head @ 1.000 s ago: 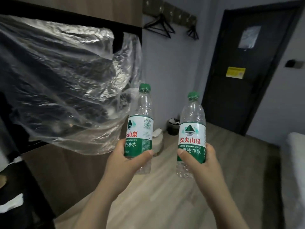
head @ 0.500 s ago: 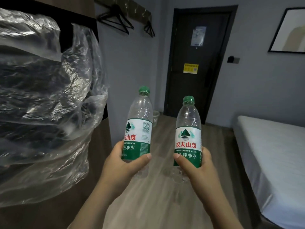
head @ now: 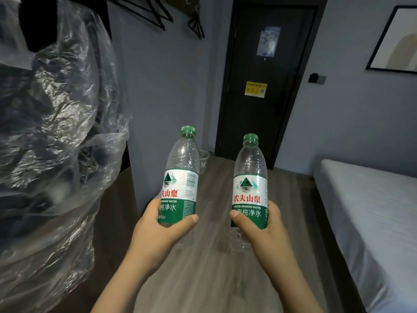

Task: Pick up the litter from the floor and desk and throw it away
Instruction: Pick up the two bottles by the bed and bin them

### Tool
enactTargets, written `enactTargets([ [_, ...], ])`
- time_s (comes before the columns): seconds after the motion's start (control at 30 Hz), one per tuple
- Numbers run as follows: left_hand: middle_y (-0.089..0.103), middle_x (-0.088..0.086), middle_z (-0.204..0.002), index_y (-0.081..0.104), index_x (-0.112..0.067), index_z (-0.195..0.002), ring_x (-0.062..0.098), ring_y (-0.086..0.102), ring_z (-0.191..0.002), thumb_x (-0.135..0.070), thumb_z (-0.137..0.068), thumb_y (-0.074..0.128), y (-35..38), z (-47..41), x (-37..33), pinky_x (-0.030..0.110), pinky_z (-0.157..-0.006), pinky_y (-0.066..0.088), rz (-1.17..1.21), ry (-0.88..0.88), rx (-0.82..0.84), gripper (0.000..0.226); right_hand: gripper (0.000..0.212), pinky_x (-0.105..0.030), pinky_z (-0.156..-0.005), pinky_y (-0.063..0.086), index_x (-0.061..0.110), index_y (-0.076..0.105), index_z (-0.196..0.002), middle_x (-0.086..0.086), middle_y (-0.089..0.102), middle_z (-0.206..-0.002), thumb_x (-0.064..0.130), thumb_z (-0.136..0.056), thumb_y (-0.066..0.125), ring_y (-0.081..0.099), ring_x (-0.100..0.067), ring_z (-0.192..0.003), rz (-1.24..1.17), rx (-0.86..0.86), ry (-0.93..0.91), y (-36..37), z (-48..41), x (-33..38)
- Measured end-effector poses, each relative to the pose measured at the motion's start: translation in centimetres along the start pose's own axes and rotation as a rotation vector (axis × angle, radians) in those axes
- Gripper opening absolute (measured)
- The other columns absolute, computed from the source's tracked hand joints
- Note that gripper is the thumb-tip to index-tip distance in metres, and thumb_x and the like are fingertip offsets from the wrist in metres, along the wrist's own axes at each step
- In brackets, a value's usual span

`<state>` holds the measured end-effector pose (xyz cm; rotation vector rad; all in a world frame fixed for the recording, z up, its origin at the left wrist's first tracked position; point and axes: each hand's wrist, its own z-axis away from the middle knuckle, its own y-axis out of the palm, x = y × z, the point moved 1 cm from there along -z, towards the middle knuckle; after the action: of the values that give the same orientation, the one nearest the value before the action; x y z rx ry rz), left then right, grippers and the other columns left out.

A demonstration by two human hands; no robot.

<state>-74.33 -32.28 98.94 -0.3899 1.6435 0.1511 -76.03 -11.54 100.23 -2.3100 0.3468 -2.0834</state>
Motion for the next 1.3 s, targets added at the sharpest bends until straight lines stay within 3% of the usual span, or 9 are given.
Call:
enactTargets([
  [0.13, 0.070, -0.018, -0.084, 0.061, -0.032, -0.094, 0.000, 0.065, -0.068, -0.060, -0.041, 0.074, 2.5, -6.9, -1.3, 0.012, -0.052, 0.045, -0.067, 0.005, 0.018, 0.061, 0.050, -0.026, -0.069, 0.054, 0.043, 0.048, -0.108, 0.014, 0.068, -0.090, 0.042, -0.069, 0.079, 0.066, 0.001, -0.075, -0.015, 0.001, 0.002, 0.6, -7.5, 0.2],
  [0.27, 0.070, -0.014, -0.083, 0.060, -0.036, -0.090, 0.008, 0.066, -0.071, -0.060, -0.039, 0.074, 5.0, -13.5, -1.6, 0.013, -0.046, 0.047, -0.068, -0.006, -0.006, 0.058, 0.051, -0.027, -0.069, 0.053, 0.038, 0.050, -0.110, 0.013, 0.068, -0.088, 0.041, -0.069, 0.079, 0.065, 0.001, -0.073, -0.014, 0.013, -0.007, 1.2, -14.6, 0.1],
  [0.47, 0.070, -0.002, -0.081, 0.062, -0.034, -0.089, 0.011, 0.063, -0.059, -0.054, -0.042, 0.078, 7.8, -22.8, -0.1, 0.024, -0.050, 0.050, -0.069, -0.040, 0.018, 0.053, 0.045, -0.020, -0.062, 0.049, 0.038, 0.049, -0.106, 0.013, 0.067, -0.089, 0.040, -0.071, 0.078, 0.065, 0.000, -0.073, -0.010, 0.016, 0.032, 3.1, -24.0, -1.5],
  [0.57, 0.071, -0.013, -0.082, 0.062, -0.030, -0.092, 0.007, 0.067, -0.066, -0.054, -0.046, 0.077, 8.7, -28.5, 1.2, 0.024, -0.059, 0.052, -0.110, -0.018, 0.020, 0.053, 0.040, -0.018, -0.057, 0.045, 0.037, 0.050, -0.102, 0.013, 0.067, -0.083, 0.040, -0.072, 0.077, 0.064, 0.003, -0.068, -0.007, 0.013, 0.040, 5.0, -29.1, -2.6],
  [0.7, 0.071, -0.015, -0.083, 0.064, -0.030, -0.094, 0.003, 0.067, -0.072, -0.051, -0.051, 0.078, 9.2, -36.9, 3.0, 0.023, -0.062, 0.048, -0.103, -0.010, 0.026, 0.050, 0.039, -0.022, -0.061, 0.049, 0.037, 0.050, -0.102, 0.011, 0.068, -0.082, 0.040, -0.072, 0.076, 0.066, -0.002, -0.069, 0.001, -0.005, 0.042, 8.8, -36.1, -3.6],
  [0.93, 0.071, -0.004, -0.082, 0.064, -0.023, -0.096, -0.002, 0.064, -0.066, -0.026, -0.067, 0.085, 9.3, -52.2, 3.8, 0.006, -0.047, 0.042, -0.070, 0.006, 0.079, 0.036, 0.044, -0.034, -0.072, 0.057, 0.042, 0.047, -0.106, 0.010, 0.069, -0.085, 0.039, -0.074, 0.077, 0.069, -0.006, -0.073, 0.006, -0.028, 0.061, 15.5, -48.1, -3.2],
  [1.07, 0.072, -0.002, -0.081, 0.064, -0.021, -0.098, -0.001, 0.065, -0.064, -0.024, -0.065, 0.088, 10.8, -58.5, 5.5, 0.009, -0.051, 0.045, -0.012, -0.031, 0.123, 0.041, 0.046, -0.032, -0.072, 0.057, 0.042, 0.048, -0.108, 0.013, 0.069, -0.087, 0.039, -0.073, 0.077, 0.068, -0.004, -0.076, -0.023, -0.020, 0.093, 17.6, -53.8, -4.8],
  [1.17, 0.073, -0.010, -0.083, 0.065, -0.024, -0.097, 0.004, 0.068, -0.070, -0.026, -0.062, 0.090, 12.2, -62.7, 7.0, 0.013, -0.055, 0.048, -0.004, -0.055, 0.147, 0.043, 0.041, -0.037, -0.075, 0.058, 0.041, 0.049, -0.102, 0.008, 0.070, -0.086, 0.034, -0.074, 0.078, 0.069, -0.012, -0.079, -0.040, -0.049, 0.136, 18.4, -58.3, -6.2],
  [1.3, 0.074, -0.007, -0.083, 0.064, -0.028, -0.095, 0.011, 0.070, -0.070, -0.041, -0.048, 0.083, 15.0, -69.1, 8.6, 0.022, -0.056, 0.052, -0.007, -0.092, 0.106, 0.053, 0.039, -0.039, -0.071, 0.059, 0.033, 0.052, -0.106, 0.004, 0.071, -0.084, 0.026, -0.077, 0.077, 0.070, -0.016, -0.076, -0.073, -0.026, 0.123, 19.5, -65.5, -8.3],
])
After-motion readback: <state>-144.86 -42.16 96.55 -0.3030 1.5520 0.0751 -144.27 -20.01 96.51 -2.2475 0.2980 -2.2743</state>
